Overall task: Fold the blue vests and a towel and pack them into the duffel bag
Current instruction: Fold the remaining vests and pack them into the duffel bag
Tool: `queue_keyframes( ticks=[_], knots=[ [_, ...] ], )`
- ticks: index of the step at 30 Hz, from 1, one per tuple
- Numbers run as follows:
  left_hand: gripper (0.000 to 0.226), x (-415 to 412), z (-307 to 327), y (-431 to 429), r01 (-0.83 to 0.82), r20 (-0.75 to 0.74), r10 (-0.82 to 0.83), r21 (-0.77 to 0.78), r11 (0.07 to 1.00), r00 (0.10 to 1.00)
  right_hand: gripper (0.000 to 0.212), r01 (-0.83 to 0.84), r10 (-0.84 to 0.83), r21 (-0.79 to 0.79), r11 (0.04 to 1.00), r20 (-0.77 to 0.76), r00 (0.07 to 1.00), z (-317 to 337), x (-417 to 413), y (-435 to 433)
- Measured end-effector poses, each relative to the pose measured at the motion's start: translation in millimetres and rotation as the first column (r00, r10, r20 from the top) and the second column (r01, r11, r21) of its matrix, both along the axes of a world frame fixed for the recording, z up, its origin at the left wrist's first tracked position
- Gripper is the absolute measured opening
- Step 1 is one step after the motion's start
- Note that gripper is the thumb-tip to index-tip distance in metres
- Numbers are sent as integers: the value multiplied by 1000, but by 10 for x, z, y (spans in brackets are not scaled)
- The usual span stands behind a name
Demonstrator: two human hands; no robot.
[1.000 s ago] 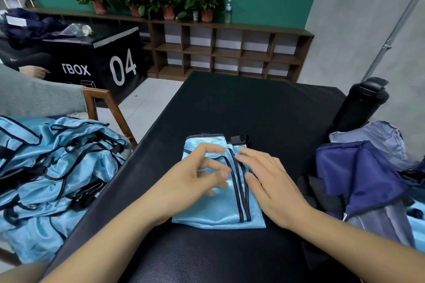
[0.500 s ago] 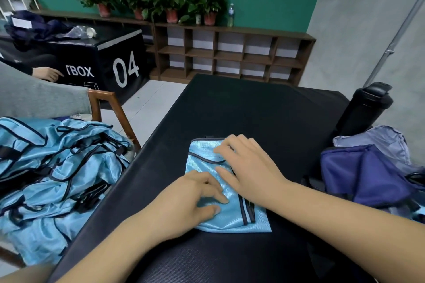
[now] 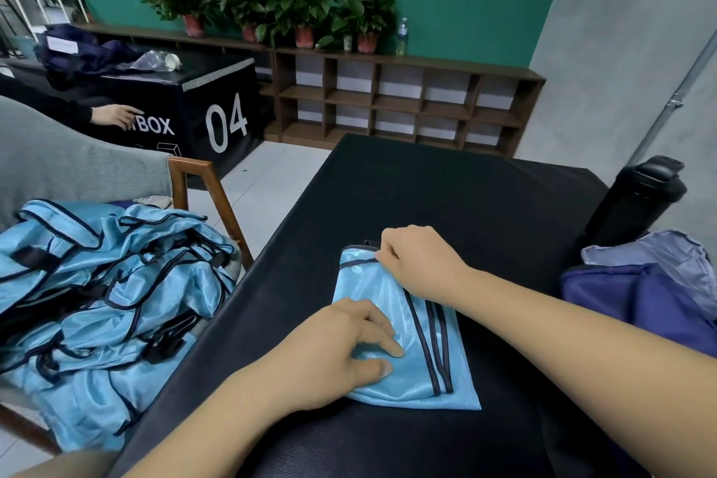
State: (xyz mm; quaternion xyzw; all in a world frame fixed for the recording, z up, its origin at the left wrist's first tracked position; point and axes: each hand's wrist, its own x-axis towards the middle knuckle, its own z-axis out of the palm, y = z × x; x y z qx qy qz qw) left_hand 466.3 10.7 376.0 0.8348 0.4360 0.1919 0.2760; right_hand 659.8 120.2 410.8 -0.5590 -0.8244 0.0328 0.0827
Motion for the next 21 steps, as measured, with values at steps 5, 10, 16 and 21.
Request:
queue_keyframes(
  ticks=[5, 10, 16, 21],
  knots=[
    [16, -18, 74, 14, -41, 112, 44, -26, 999, 993, 28, -44, 17, 252, 967, 107, 994, -19, 85, -15],
    [20, -211, 278, 364, -310, 235, 286, 69, 948, 929, 24, -168, 158, 297, 940, 57, 986, -38, 33, -222],
    [22, -297, 146, 775, -393, 9, 404, 247, 886, 915, 33, -173, 174, 126, 977, -2, 985, -18, 63, -108],
    [18, -288, -7, 818, -376, -44, 410, 321, 869, 911, 34, -169, 153, -113, 979, -133, 979, -48, 8, -20]
  ],
)
